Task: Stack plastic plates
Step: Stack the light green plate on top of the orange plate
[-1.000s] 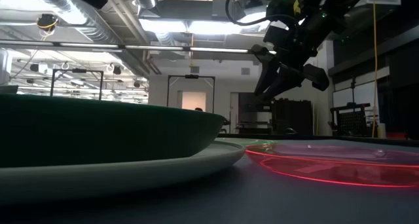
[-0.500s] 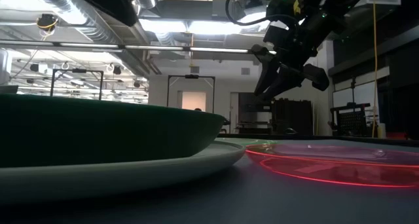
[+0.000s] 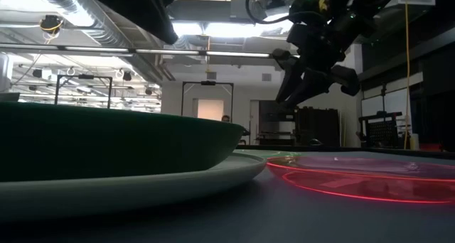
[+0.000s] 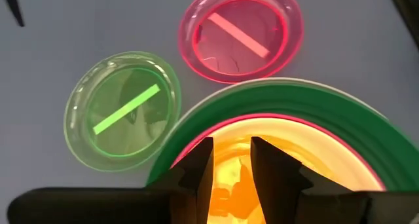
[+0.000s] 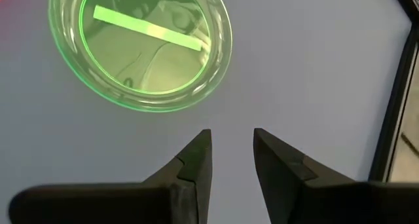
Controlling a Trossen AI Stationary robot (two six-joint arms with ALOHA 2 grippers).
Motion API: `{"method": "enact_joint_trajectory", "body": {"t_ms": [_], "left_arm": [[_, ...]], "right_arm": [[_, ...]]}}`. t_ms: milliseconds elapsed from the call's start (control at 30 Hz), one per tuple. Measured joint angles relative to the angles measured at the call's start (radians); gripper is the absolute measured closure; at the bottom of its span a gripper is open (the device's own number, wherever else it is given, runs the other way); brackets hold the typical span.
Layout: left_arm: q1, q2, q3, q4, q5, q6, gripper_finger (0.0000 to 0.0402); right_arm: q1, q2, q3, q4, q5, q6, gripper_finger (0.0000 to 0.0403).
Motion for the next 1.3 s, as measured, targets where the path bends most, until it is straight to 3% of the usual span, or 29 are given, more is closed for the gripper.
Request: {"method": "enact_joint_trajectory", "body": {"t_ms": [633, 900, 1100, 1300], "left_arm": [[0.144, 0.000, 0.000, -0.003, 0.000, 0.088, 0.0307], [0.196, 0.000, 0.000, -0.029, 0.001, 0.113, 0.0307], [0.225, 0.000, 0.000, -0.028, 0.006, 0.150, 0.0307], [0.244, 0.000, 0.000, -0.026, 0.008, 0.157, 0.0307]], "right_arm": [[0.000, 0.002, 0.000, 0.009, 0.027, 0.415, 0.0299], [0.000, 0.071, 0.000, 0.014, 0.004, 0.593, 0.0299], [0.000, 0.130, 0.000, 0.076, -0.006, 0.567, 0.0299], [0.001, 0.148, 0.000, 0.114, -0.150, 0.348, 0.0299]]}}
